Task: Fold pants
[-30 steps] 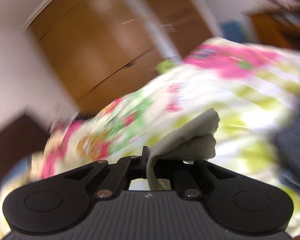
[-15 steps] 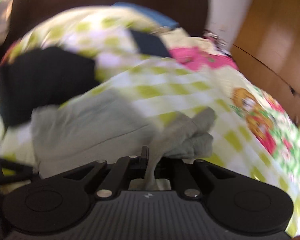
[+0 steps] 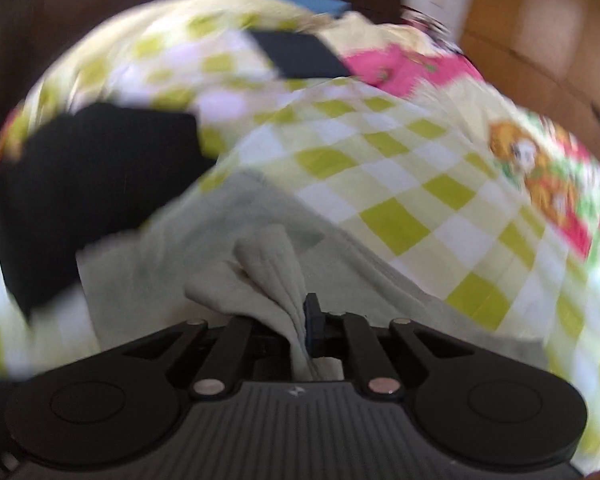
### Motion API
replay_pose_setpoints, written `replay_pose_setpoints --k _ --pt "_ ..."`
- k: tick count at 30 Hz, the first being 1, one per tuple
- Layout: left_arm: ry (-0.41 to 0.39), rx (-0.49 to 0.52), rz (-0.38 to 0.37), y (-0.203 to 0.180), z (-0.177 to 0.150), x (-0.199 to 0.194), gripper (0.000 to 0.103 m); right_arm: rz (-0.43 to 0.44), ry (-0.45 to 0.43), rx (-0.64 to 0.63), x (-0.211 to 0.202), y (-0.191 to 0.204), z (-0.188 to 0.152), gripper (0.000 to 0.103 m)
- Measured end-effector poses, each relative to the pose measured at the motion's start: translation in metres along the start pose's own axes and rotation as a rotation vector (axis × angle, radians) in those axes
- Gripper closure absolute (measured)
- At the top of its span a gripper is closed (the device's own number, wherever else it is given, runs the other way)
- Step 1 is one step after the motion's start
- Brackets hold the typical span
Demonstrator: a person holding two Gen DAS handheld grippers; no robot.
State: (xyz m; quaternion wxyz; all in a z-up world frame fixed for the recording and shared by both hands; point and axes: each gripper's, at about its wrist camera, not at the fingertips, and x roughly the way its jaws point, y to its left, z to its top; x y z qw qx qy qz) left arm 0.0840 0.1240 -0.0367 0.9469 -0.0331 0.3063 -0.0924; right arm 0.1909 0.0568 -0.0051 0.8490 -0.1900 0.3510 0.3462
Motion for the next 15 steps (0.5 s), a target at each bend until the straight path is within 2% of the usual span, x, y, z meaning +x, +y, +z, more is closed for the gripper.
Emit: replay_pose_setpoints --k 4,8,11,15 --pt "-0.013 -0.034 0.004 0.013 -0.004 -0.01 0.038 0.036 -0.109 0.161 -0.014 -0.002 0.028 0.097" --pt "0.021 -0.085 -0.007 0.022 -0.006 -0.005 0.038 0.052 -0.167 0.071 -0.013 0.03 0.055 0.097" --pt "0.046 -0.122 -0.017 0.026 -0.008 -0.001 0.038 0.067 -0.135 0.002 0.004 0.055 0.066 0.097" --pt "0.039 -0.158 -0.029 0.034 -0.011 -0.007 0.038 0.124 0.01 -0.104 0.041 0.084 0.06 0.09"
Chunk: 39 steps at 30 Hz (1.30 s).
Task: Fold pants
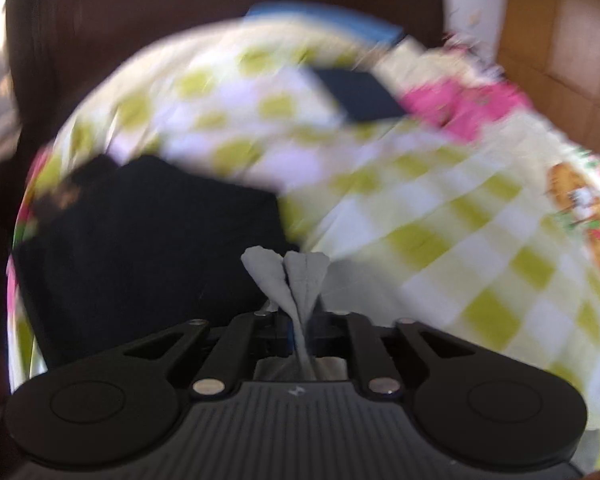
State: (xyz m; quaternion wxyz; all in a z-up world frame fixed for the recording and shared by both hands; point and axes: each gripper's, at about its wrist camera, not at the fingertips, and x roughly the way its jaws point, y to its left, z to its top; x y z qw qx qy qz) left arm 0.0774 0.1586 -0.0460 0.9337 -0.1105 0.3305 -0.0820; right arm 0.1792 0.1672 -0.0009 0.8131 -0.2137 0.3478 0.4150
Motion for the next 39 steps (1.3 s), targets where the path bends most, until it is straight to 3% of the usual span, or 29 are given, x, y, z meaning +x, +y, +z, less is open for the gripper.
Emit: replay_pose_setpoints --k 1,5,11,15,18,20,23,29,30,31,32,33,36,39 --pt "0.0 -0.009 -0.004 0.003 0.0 -0.001 0.038 0.029 0.021 0.008 0.005 0.002 -0.004 0.088" --pt "0.007 -0.026 -0.01 0.011 -0.003 -0.009 0.038 0.132 0.014 0.042 0.001 0.0 -0.012 0.048" --pt "0.004 0.042 0.091 0.017 -0.009 -0.031 0.038 0.112 -0.063 0.144 -0.057 -0.038 -0.032 0.041" --pt "-0.021 0.059 0.139 0.019 -0.006 -0.048 0.038 -0.093 -0.095 0.321 -0.107 -0.094 -0.075 0.038" --pt "-0.057 0.077 0.132 0.014 0.004 -0.049 0.038 -0.289 -0.065 0.535 -0.141 -0.145 -0.129 0.035" --pt "-0.064 0.106 0.139 0.009 0.009 -0.041 0.038 -0.347 -0.034 0.72 -0.155 -0.175 -0.167 0.033" --pt "-0.056 0.133 0.139 0.002 0.018 -0.031 0.038 -0.294 -0.023 0.938 -0.159 -0.201 -0.215 0.033" --pt "-0.019 0.225 0.178 -0.022 0.02 -0.025 0.038 -0.146 -0.067 1.058 -0.14 -0.205 -0.253 0.032" --pt "-0.013 0.233 0.186 -0.025 0.021 -0.023 0.038 -0.116 -0.086 1.056 -0.138 -0.205 -0.252 0.033" --pt "-0.009 0.24 0.192 -0.03 0.021 -0.021 0.038 -0.079 -0.104 1.059 -0.138 -0.206 -0.252 0.048" --pt "-0.01 0.248 0.196 -0.035 0.023 -0.019 0.038 -0.042 -0.113 1.059 -0.14 -0.207 -0.249 0.078" --pt "-0.015 0.258 0.196 -0.04 0.024 -0.019 0.038 -0.015 -0.113 1.056 -0.139 -0.21 -0.247 0.091" --pt "-0.023 0.292 0.181 -0.055 0.028 -0.014 0.038 0.035 -0.118 1.069 -0.143 -0.228 -0.254 0.095" --pt "-0.013 0.362 0.152 -0.082 0.029 -0.01 0.038 -0.023 -0.119 1.059 -0.159 -0.251 -0.27 0.096"
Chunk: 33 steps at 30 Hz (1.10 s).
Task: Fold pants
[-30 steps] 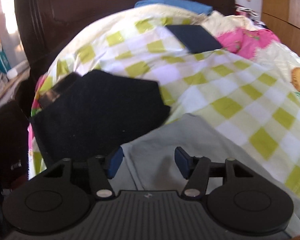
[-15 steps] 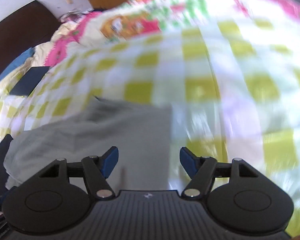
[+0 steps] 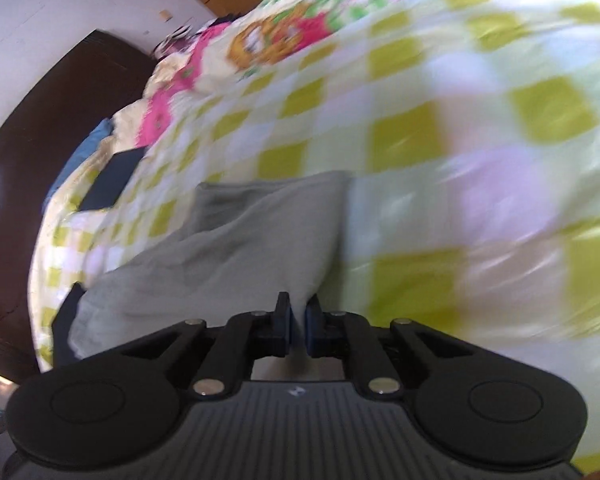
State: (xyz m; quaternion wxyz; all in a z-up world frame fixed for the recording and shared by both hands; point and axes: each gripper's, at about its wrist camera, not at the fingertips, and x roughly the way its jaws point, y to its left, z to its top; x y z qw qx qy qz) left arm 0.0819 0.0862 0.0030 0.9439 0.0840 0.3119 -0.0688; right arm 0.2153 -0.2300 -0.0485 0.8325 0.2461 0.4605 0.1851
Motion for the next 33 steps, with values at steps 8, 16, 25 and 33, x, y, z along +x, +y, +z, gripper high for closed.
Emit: replay_pose_setpoints --k 8,16,25,33 --pt "-0.006 0.11 -0.13 -0.071 0.024 0.017 0.038 -0.237 -0.096 -0.057 -0.084 -0.07 0.027 0.097" --pt "-0.057 0.141 -0.034 -0.06 0.046 0.04 0.037 0.031 -0.074 -0.226 -0.043 0.002 0.035 0.094" --pt "0.077 0.048 0.158 0.018 0.014 0.081 0.037 0.024 0.039 -0.285 0.049 0.037 0.039 0.091" --pt "0.092 -0.025 0.197 0.038 -0.003 0.077 0.033 -0.037 -0.002 -0.18 0.058 0.02 0.054 0.089"
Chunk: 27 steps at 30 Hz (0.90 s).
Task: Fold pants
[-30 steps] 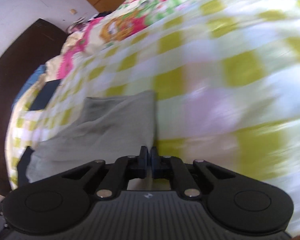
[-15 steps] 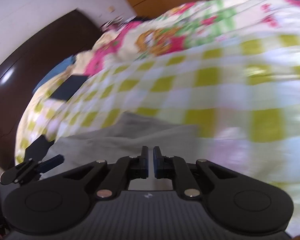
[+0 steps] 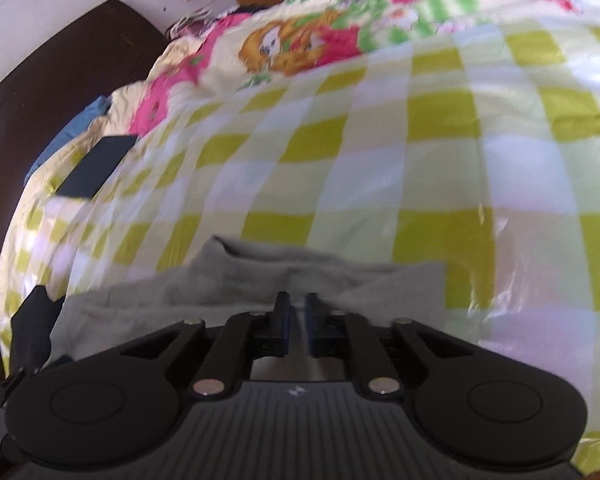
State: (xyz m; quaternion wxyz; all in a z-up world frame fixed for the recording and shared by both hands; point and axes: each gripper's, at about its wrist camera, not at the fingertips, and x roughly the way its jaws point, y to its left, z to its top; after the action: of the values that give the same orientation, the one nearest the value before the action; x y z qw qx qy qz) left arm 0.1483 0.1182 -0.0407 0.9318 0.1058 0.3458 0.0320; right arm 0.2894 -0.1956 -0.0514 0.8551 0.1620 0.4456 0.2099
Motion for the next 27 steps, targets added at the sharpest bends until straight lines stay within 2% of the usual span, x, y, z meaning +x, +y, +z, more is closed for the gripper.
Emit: replay_pose_setpoints --k 6,10,12,19,21,27 --pt "-0.007 -0.008 0.003 0.003 -0.001 -0.008 0.033 -0.018 -0.029 -0.078 -0.025 0.027 -0.011 0.087" --pt "-0.012 -0.017 0.0 0.007 -0.004 -0.014 0.033 -0.042 -0.018 -0.126 -0.037 0.036 -0.032 0.077" --pt "-0.013 -0.015 -0.002 0.008 -0.005 -0.017 0.033 -0.057 -0.007 -0.142 -0.042 0.036 -0.044 0.077" --pt "-0.001 -0.006 -0.001 0.008 -0.01 -0.02 0.033 -0.092 0.026 -0.094 -0.044 0.024 -0.07 0.074" --pt "0.006 -0.006 -0.002 0.009 -0.013 -0.021 0.033 -0.083 0.017 -0.07 -0.046 0.016 -0.073 0.074" --pt "0.019 0.018 0.008 0.009 -0.022 -0.028 0.033 -0.131 -0.021 -0.03 -0.072 0.008 -0.074 0.07"
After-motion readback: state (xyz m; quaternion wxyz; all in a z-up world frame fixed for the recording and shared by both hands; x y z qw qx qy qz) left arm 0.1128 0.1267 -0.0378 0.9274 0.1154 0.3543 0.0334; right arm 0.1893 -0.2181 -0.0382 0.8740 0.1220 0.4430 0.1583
